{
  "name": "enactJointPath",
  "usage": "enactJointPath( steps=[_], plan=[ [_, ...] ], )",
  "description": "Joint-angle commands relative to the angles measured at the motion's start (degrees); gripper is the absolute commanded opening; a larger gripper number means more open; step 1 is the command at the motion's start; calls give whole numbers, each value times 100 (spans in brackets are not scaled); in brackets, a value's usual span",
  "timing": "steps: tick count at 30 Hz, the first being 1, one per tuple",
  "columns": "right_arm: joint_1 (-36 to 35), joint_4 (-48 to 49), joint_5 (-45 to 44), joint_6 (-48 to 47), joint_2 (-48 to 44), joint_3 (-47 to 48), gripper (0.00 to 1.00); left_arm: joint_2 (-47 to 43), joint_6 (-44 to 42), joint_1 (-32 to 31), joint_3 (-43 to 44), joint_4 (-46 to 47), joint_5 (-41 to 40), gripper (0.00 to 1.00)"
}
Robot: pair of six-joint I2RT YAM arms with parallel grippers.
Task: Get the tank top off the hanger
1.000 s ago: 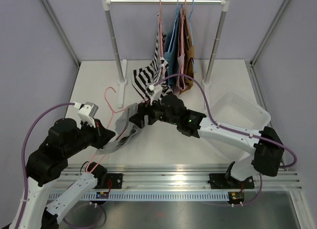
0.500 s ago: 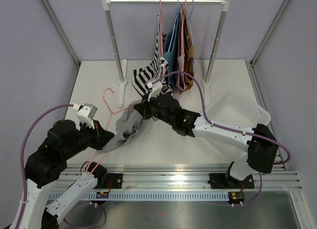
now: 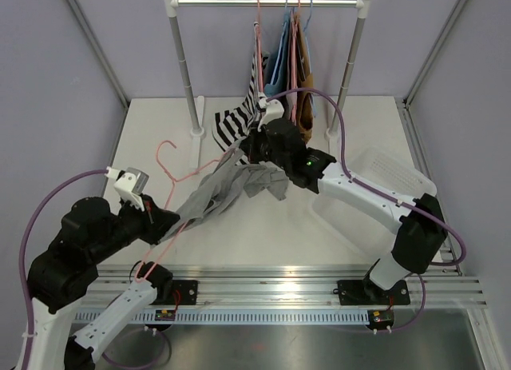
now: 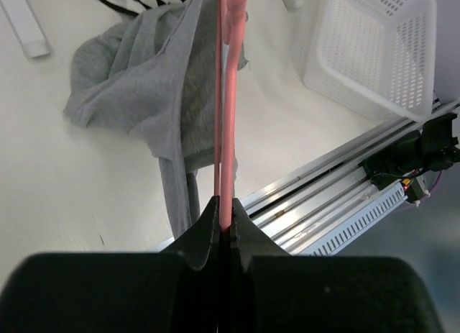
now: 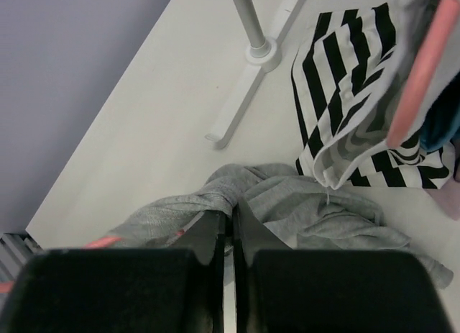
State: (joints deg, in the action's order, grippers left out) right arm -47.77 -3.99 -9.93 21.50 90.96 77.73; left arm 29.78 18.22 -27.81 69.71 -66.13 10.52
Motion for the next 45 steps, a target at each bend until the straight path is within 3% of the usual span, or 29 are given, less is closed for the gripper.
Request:
enactJointPath(
  steps=[1, 5, 11, 14, 15, 20, 24, 32, 34, 38, 41, 45],
  plan=[
    [171, -340, -62, -76, 80, 260, 0, -183, -82, -23, 464, 47, 223, 0],
    [171, -340, 753, 4, -192, 102, 0, -218, -82, -23, 614, 635, 607, 0],
    [171, -287, 2070, 109, -1272, -337, 0, 71, 234, -22, 500, 2031, 503, 0],
    [163, -234, 2984, 214, -1870, -592, 0, 133, 603, -31, 114, 3444, 433, 0],
    [163, -234, 3215, 336, -2123, -715, 0, 133, 700, -23, -35, 4371, 424, 0],
    [-56, -146, 4701, 400, -2705, -1198, 0, 440, 929, -22, -783, 7291, 240, 0],
    [-303, -847, 4115, -66, -3276, -1348, 0, 959, 509, -31, -836, 8360, 55, 0],
    [-312, -2826, 1768, -471, -3901, -1866, 0, 1083, -354, -23, -1670, 10547, -1026, 0],
    [-321, -2775, 1749, -418, -3971, -1981, 0, 1030, -310, -22, -1427, 9957, -1420, 0],
    [-312, -2616, 1863, -260, -3981, -1938, 0, 1188, -4, -22, -399, 6694, -2061, 0],
    [-356, -2423, 1916, -225, -3587, -1964, 0, 1127, 243, -22, -265, 5362, -2142, 0],
    [-470, -2098, 1548, -155, -2971, -2008, 2, 846, 524, -31, -581, 4260, -2317, 0]
  ],
)
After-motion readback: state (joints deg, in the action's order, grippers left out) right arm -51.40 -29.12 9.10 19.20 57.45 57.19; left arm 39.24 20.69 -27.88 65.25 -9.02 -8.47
